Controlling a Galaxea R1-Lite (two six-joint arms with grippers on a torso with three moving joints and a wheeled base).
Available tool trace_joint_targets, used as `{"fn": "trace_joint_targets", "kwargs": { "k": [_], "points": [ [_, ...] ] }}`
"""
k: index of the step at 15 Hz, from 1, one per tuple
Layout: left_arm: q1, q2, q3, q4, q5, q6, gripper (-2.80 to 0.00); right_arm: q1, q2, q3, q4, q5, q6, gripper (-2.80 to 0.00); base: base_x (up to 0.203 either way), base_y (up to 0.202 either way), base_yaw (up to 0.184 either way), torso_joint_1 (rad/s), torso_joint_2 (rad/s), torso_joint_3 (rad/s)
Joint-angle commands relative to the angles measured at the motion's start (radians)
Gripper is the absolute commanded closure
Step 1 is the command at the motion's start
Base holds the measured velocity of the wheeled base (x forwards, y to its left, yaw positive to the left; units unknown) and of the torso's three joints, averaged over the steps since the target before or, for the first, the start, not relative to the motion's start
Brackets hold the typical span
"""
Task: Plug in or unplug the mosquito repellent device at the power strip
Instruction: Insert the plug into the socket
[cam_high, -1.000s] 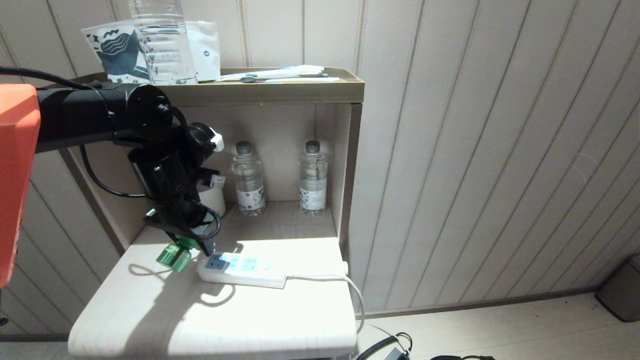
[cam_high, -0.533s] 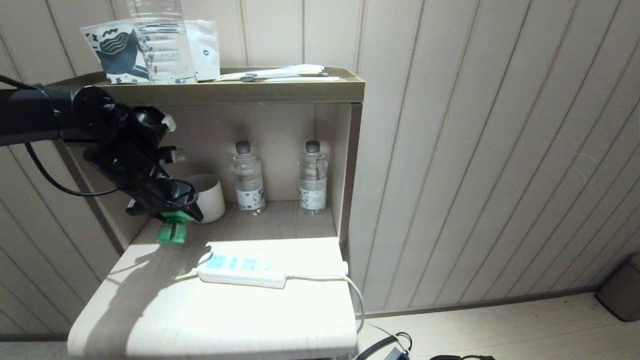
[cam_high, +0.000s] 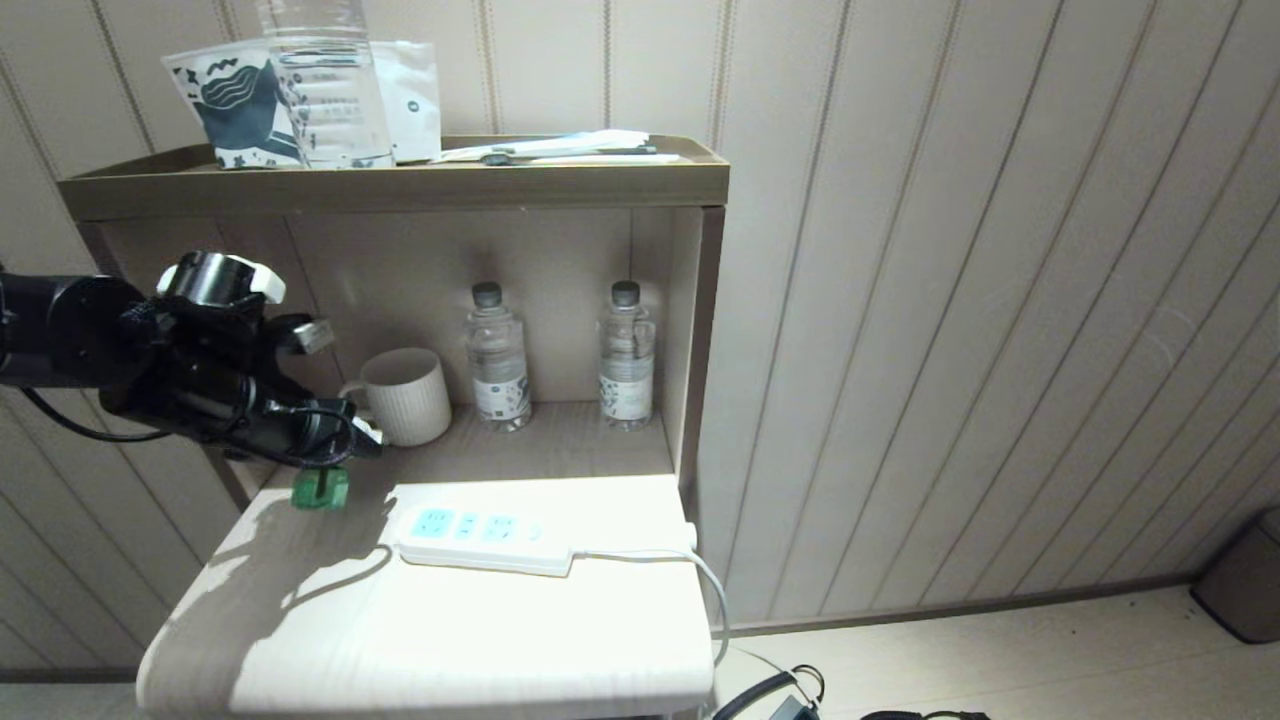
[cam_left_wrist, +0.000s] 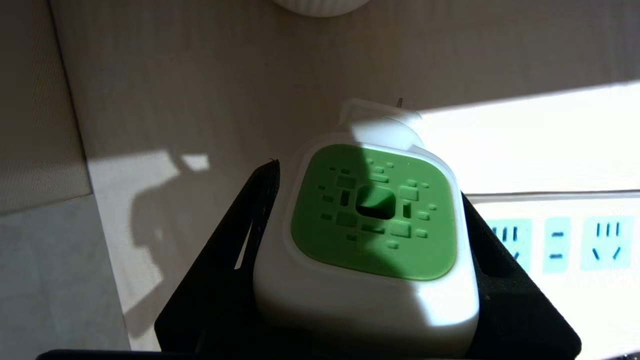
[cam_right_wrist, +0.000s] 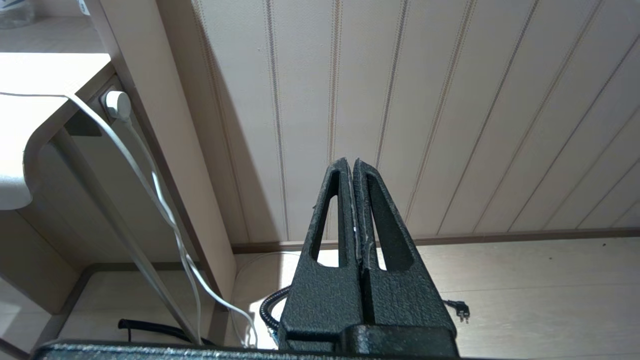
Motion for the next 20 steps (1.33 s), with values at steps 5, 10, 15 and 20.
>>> {"fn": "trace_joint_targets", "kwargs": {
  "k": [5,10,15,20],
  "points": [
    [0.024,-0.06,0.216,-0.286,0.081,-0.006,0.0,0.0,0.0,0.0,0.0,0.001,0.001,0.0,0.0,0.0,0.0,0.0,0.0,0.0],
    [0.023,-0.021,0.448,-0.749,0.248,-0.098,0.0,0.0,0.0,0.0,0.0,0.001,-0.001,0.0,0.0,0.0,0.0,0.0,0.0,0.0],
    [0.0,-0.009,0.566,-0.941,0.282,-0.18,0.0,0.0,0.0,0.0,0.0,0.001,-0.001,0.0,0.0,0.0,0.0,0.0,0.0,0.0],
    [-0.003,-0.008,0.653,-1.074,0.283,-0.248,0.0,0.0,0.0,0.0,0.0,0.001,-0.001,0.0,0.0,0.0,0.0,0.0,0.0,0.0]
  ]
}}
